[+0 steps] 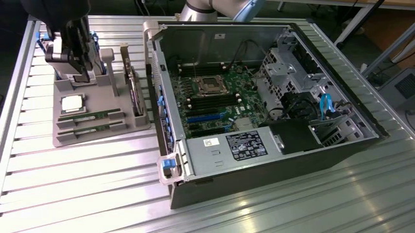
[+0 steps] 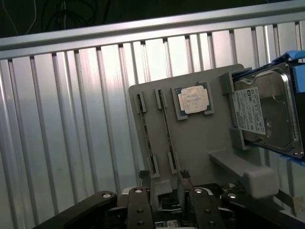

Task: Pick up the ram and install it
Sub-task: 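Pick up the ram and move it above insertion slot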

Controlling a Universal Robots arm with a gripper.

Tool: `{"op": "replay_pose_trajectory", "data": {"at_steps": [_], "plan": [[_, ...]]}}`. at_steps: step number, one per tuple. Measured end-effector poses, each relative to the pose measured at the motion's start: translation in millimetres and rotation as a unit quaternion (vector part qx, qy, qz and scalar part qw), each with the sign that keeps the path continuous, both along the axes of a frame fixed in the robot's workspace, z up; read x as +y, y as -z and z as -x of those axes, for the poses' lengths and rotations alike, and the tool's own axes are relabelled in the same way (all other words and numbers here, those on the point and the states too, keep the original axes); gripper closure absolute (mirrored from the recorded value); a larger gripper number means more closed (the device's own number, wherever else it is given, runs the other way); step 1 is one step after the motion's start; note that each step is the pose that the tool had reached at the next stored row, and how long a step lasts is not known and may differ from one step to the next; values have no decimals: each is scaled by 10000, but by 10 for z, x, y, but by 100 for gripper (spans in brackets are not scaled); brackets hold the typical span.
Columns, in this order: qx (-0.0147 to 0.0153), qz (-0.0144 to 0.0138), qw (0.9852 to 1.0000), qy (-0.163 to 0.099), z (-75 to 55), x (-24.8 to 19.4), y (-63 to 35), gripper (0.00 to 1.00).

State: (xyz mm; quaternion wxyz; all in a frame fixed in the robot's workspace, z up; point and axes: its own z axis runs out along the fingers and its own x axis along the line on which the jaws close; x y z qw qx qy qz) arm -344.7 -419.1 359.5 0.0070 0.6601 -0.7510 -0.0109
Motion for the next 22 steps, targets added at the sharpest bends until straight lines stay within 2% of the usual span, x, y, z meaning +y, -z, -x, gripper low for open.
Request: {"op": "replay_pose_trajectory", "data": {"at_steps": [22], "plan": [[0,0,10000,0,106,-17,127,64]]}}
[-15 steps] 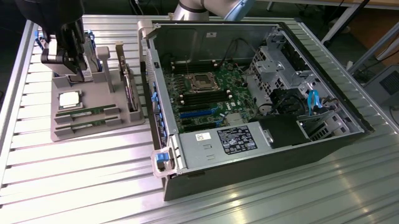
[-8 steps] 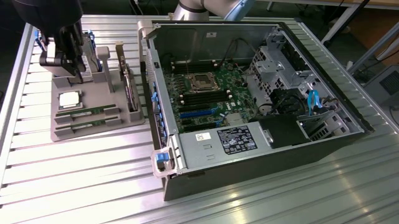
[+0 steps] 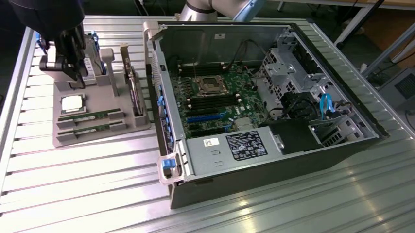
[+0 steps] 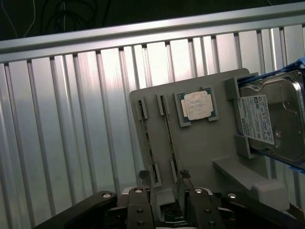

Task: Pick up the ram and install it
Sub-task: 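Pick up the ram and move it above insertion slot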

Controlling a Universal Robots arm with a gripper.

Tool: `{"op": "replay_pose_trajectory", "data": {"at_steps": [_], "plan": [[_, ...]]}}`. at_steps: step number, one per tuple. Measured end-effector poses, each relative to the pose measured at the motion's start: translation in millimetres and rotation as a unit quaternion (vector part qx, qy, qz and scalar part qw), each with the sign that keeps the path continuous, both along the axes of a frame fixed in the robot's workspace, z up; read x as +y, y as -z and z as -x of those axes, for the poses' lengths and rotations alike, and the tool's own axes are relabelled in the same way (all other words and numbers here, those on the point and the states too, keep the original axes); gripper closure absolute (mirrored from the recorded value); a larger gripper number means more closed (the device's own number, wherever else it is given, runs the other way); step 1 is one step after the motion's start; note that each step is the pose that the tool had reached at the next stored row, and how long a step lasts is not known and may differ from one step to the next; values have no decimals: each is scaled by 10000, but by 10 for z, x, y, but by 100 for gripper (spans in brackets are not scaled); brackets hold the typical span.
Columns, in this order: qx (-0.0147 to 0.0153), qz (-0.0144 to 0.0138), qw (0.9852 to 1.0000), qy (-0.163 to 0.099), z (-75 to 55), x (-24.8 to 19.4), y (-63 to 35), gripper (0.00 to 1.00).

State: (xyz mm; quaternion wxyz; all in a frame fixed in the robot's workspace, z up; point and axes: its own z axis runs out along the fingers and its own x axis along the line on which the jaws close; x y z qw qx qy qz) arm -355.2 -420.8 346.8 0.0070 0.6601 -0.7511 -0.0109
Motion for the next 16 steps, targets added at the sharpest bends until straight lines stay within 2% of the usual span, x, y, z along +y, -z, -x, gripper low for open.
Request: {"op": "replay_pose_trajectory", "data": {"at_steps": [16], "plan": [[0,0,10000,0,63,-8,84,64]]}}
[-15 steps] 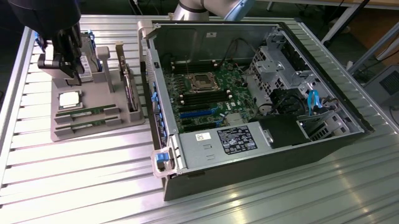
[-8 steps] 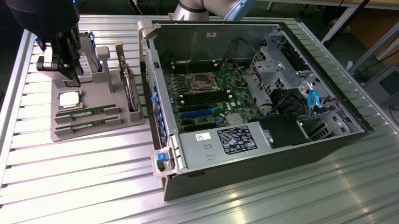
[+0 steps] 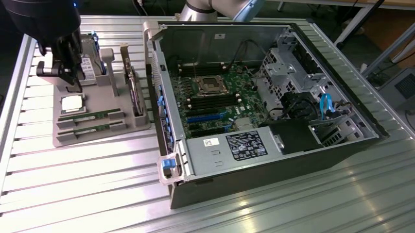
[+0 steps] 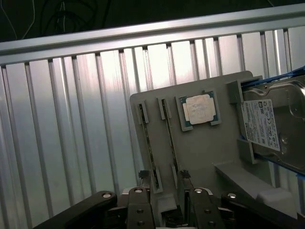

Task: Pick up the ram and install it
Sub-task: 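Pick up the ram and move it above insertion slot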

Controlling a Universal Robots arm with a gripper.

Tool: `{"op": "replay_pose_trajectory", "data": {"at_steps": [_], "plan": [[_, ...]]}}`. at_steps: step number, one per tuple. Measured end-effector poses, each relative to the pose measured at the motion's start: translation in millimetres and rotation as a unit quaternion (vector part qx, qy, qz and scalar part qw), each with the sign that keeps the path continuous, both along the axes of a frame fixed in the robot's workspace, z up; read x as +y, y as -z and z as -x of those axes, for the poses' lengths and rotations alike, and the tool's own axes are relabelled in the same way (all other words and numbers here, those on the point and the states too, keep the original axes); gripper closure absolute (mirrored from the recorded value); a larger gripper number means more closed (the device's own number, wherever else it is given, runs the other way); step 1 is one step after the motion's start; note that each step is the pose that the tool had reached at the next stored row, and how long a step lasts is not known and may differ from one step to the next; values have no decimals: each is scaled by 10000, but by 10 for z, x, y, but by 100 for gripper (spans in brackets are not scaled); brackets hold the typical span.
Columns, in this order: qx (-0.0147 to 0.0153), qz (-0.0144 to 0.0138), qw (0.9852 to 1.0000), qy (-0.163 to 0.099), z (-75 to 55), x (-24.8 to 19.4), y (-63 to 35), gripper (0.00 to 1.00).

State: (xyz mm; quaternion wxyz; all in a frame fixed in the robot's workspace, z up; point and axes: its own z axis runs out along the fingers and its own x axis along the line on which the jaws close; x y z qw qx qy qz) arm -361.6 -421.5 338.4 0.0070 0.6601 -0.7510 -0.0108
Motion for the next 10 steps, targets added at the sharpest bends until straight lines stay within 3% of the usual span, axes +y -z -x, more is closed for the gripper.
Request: {"op": "replay_pose_trajectory", "data": {"at_steps": [10], "plan": [[0,0,10000,0,43,-6,55,64]]}}
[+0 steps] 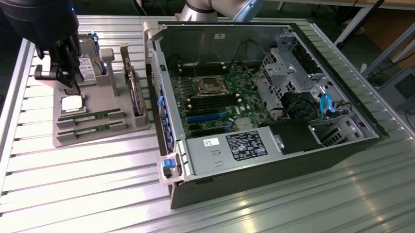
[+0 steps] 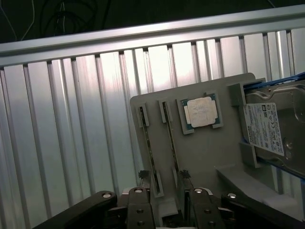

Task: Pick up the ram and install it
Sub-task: 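Pick up the ram and move it above insertion slot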

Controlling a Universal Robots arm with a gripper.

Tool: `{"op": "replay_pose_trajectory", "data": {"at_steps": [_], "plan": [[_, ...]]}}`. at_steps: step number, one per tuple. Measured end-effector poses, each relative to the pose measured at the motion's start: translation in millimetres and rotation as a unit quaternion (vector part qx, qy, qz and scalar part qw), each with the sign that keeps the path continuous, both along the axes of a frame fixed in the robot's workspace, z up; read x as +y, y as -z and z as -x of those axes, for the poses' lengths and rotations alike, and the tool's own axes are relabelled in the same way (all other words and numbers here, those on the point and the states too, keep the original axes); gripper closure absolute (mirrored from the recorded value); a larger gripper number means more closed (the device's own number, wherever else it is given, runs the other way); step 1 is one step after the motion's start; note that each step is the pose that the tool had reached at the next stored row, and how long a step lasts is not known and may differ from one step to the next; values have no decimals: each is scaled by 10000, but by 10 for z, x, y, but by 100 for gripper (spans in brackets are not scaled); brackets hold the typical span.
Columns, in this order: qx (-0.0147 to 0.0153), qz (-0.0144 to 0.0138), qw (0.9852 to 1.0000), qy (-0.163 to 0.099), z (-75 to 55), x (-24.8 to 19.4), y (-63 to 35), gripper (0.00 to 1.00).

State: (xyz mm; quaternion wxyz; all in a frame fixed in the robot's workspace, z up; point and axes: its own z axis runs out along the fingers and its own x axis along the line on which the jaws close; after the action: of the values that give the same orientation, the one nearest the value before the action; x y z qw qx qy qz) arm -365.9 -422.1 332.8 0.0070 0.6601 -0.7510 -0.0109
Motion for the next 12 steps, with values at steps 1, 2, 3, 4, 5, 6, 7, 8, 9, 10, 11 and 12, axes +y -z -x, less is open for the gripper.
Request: {"op": "replay_pose_trajectory", "data": {"at_steps": [1,2,3,4,5,6,7,8,9,10,11,12], "plan": [[0,0,10000,0,3,0,4,64],[0,0,10000,0,5,0,8,64],[0,0,10000,0,10,-1,15,64],[0,0,10000,0,13,-1,18,64],[-1,0,10000,0,16,-2,24,64],[-1,0,10000,0,20,-3,29,64],[-1,-1,10000,0,26,-4,36,64],[0,0,10000,0,30,-4,40,64],[0,0,10000,0,37,-5,49,64],[0,0,10000,0,42,-6,53,64],[0,0,10000,0,45,-6,56,64],[0,0,10000,0,47,-6,59,64]]}}
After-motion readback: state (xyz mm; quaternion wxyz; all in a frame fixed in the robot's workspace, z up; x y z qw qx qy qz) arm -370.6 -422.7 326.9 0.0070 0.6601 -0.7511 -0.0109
